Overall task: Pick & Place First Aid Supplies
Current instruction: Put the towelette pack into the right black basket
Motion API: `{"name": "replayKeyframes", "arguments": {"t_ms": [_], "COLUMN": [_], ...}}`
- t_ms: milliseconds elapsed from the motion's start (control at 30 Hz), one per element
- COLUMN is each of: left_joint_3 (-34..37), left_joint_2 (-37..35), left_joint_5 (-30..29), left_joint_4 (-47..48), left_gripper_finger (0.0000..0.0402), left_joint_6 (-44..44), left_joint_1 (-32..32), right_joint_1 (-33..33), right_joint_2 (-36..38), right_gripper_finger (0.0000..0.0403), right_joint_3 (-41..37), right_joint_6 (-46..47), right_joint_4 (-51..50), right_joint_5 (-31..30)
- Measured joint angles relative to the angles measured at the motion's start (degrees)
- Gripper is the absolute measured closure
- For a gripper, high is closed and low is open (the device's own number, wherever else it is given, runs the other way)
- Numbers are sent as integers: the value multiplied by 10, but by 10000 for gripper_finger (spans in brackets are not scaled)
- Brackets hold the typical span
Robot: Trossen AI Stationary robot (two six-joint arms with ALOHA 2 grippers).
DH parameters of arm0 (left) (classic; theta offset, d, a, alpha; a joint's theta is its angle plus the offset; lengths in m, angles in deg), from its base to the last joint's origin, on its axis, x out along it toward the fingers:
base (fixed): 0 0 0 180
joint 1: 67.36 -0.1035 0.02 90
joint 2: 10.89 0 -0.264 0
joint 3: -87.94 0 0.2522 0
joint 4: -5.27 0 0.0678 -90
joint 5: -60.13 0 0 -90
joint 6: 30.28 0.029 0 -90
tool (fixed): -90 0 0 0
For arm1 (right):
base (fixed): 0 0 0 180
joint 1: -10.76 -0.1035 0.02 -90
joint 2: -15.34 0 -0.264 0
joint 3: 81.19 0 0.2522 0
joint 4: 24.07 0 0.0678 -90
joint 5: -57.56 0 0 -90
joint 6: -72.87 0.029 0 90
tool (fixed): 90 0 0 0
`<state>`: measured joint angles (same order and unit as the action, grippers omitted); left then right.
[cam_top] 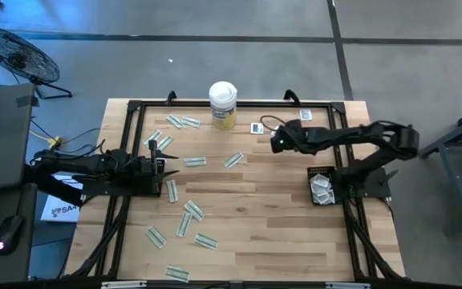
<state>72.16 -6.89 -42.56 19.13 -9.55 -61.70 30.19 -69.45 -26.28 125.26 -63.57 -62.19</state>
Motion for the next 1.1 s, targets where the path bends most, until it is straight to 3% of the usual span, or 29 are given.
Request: {"name": "replayKeyframes", "arguments": {"t_ms": [300,733,1100], "left_joint_3": [0,0,0], "left_joint_2": [0,0,0], "left_joint_5": [0,0,0], "left_joint_4": [0,0,0], "left_gripper_finger": [195,195,195], "left_joint_6": [0,0,0], "left_joint_1": [0,0,0], "right_joint_1": [-16,-14,-16], "right_joint_2": [-109,-134,-171], "right_gripper_finger": [279,281,343], "right_joint_3": [22,23,25], "right_joint_6": [55,103,122], "right_joint_4": [7,36,50], "right_joint_5": [-27,-60,-69]}}
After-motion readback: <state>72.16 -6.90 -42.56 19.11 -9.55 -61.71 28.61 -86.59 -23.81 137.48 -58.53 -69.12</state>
